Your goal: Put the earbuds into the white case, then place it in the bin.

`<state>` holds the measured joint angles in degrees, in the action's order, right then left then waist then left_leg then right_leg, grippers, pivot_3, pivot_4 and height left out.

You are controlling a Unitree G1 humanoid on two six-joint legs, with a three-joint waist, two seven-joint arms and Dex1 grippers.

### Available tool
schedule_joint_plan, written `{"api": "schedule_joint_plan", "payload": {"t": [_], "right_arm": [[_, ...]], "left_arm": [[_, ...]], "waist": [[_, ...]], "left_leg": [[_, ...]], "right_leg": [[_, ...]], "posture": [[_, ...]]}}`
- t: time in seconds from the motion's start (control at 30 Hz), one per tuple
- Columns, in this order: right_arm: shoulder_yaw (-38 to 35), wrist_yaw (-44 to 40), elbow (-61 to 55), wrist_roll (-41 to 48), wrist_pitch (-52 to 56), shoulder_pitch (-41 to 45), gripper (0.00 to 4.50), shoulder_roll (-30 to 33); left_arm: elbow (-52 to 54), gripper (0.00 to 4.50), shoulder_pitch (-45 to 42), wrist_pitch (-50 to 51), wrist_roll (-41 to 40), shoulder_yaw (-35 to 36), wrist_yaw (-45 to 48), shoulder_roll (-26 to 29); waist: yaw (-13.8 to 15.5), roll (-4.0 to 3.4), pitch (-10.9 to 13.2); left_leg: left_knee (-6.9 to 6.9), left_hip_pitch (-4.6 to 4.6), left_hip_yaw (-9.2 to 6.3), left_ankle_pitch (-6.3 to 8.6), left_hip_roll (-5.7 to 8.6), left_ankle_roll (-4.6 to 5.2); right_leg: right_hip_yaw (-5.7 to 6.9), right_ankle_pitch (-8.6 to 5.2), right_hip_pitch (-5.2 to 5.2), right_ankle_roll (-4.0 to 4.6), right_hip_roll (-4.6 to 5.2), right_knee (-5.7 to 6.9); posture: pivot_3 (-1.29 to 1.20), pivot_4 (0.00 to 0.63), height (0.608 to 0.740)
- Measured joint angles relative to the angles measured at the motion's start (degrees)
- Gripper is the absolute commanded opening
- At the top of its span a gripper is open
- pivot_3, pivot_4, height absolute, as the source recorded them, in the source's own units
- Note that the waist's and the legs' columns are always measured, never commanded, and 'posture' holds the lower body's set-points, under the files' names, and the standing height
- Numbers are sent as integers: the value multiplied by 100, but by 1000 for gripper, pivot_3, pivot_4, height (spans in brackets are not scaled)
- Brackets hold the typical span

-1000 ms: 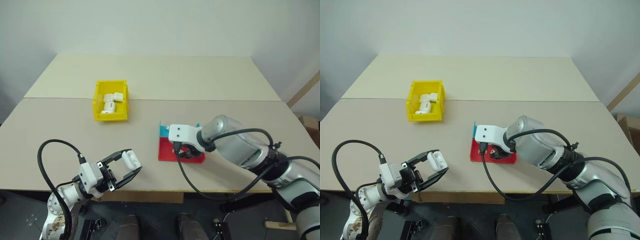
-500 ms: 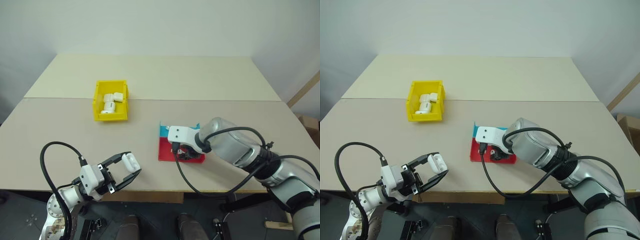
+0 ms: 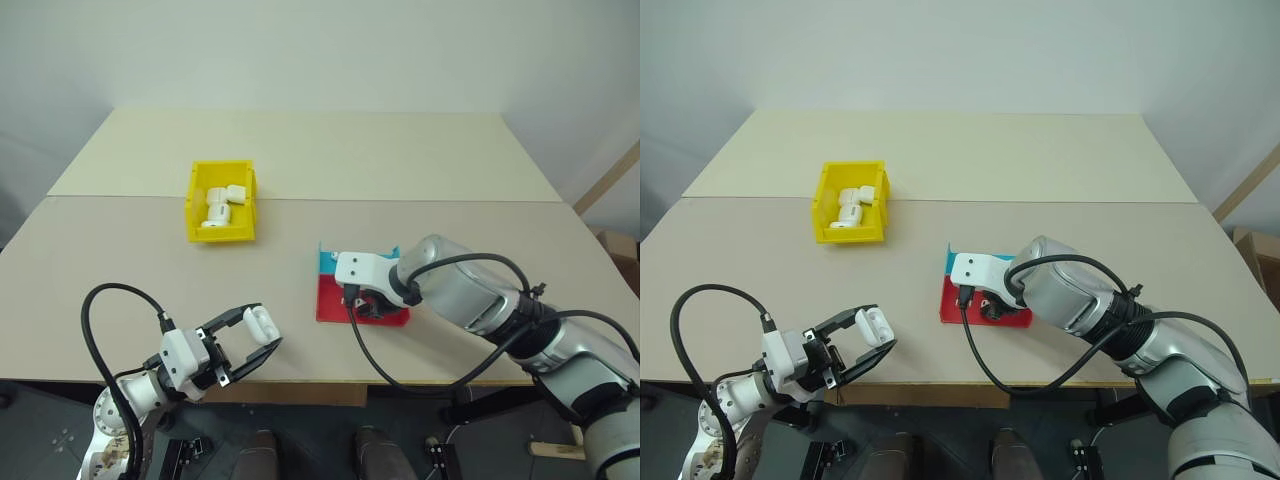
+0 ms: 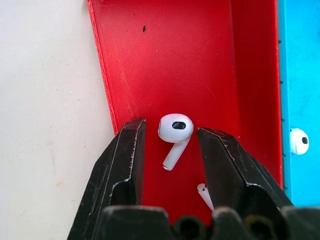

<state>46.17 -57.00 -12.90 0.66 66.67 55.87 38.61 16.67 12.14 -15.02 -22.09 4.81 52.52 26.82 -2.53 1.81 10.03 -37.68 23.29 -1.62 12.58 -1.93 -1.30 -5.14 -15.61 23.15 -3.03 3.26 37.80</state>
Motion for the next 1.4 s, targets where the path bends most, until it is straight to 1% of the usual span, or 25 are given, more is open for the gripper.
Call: {"api": "schedule_joint_plan", "payload": {"t": [0.33,0.43,0.5,1.03,1.23,1.4], "right_arm": [[11,40,42,-3,-112,0,2047,-42],[22,25,55,-3,-153,0,1450,-42],[33,16,54,-3,-189,0,848,-43],[-17,33,-7,4,-222,-1,848,-25],[-983,173,-691,158,-14,-36,848,165],[-2178,320,-1383,556,-40,-557,848,252]], "left_arm": [[3,2814,9,2,49,-29,-78,12],[3,2814,9,2,55,-36,-113,13],[3,2814,9,2,68,-40,-131,21],[4,2814,-11,20,17,-84,-144,58],[144,2814,-28,39,-305,-133,36,57],[273,2814,-134,181,-736,-193,222,56]], "waist": [[0,0,0],[-1,0,0],[-1,0,0],[0,-2,1],[4,-3,2],[14,-2,2]], "left_leg": [[1,0,0,0,0,0],[1,0,0,0,0,0],[1,0,0,0,0,0],[2,2,0,0,0,0],[5,7,-1,0,0,0],[5,8,-2,0,-1,0]], "right_leg": [[0,0,0,0,0,0],[0,0,0,0,0,0],[0,0,1,0,0,0],[0,0,3,0,0,-1],[1,0,5,0,1,-7],[3,0,0,-1,0,-12]], "posture": [[0,150,740],[0,150,740],[0,150,740],[0,150,740],[0,150,740],[0,150,740]]}}
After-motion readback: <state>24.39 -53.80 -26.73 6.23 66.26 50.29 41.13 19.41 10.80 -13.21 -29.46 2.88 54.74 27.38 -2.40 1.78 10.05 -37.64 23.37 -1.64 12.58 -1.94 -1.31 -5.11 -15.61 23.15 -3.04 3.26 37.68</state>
